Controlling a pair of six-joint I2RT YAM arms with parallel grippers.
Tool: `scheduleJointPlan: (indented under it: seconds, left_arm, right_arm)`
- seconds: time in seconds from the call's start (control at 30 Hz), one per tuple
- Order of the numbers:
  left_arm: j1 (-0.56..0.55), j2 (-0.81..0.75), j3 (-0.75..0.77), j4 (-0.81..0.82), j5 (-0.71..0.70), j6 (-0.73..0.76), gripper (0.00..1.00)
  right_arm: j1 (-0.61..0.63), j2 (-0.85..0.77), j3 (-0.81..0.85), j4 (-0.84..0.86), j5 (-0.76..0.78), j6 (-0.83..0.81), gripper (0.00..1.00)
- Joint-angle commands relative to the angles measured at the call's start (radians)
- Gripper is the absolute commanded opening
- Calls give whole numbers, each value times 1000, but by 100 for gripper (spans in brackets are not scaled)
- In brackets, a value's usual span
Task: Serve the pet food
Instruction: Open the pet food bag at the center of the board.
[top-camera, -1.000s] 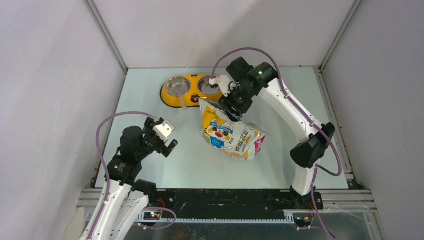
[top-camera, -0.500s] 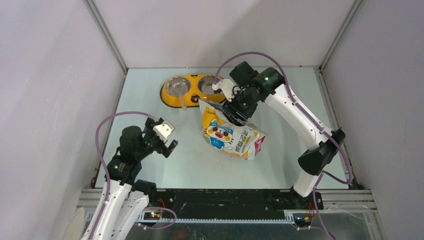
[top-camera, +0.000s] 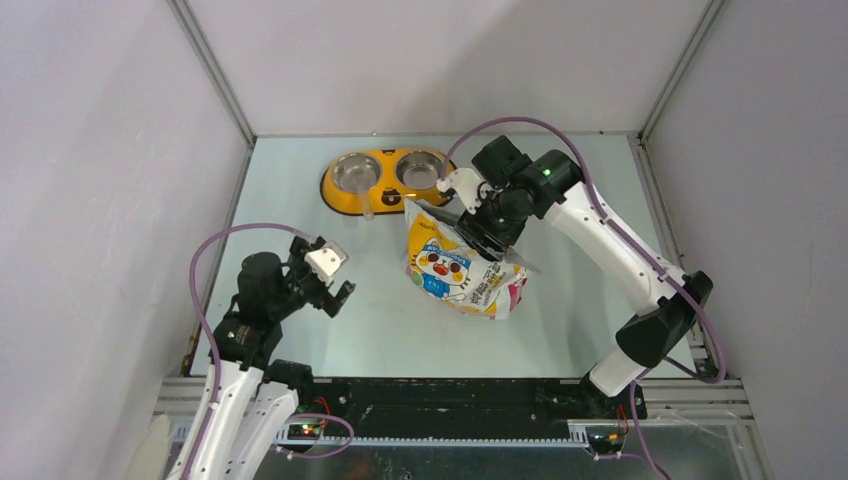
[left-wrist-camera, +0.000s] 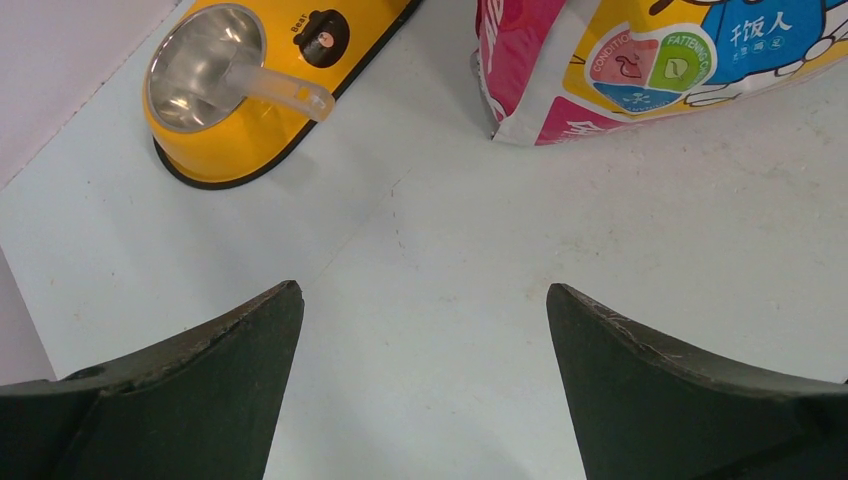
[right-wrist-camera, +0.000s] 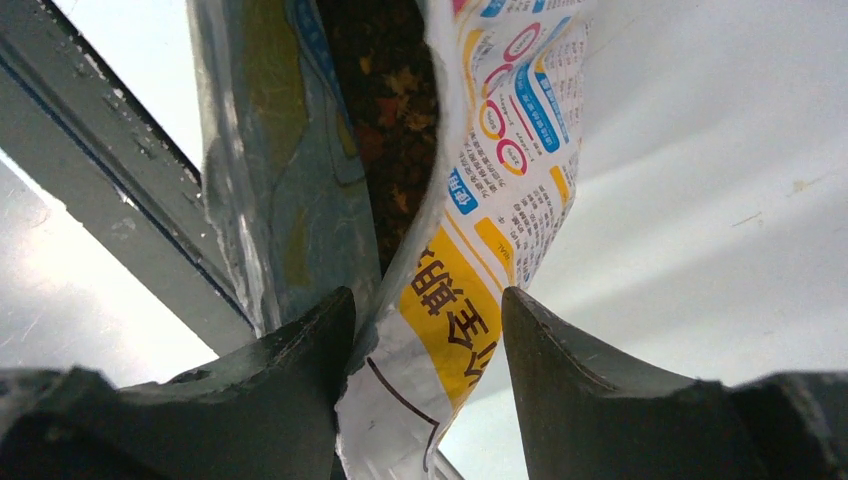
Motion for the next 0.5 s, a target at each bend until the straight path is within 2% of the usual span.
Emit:
scheduleJointPlan:
  seconds: [0.0, 0.17, 0.3, 0.47]
  left_arm:
    - [11, -2, 29, 4, 35, -7, 100]
    - [15, -1, 30, 2, 43, -8, 100]
    - [17, -1, 33, -1, 41, -10, 100]
    - [20, -11, 33, -3, 48, -6, 100]
  right_arm:
    - [-18, -63, -62, 7, 74, -23, 59]
    - [-33, -74, -54, 60, 86, -13, 59]
    - [-37, -14, 33, 16, 66, 0, 59]
    - [-33, 19, 67, -31, 142, -24, 59]
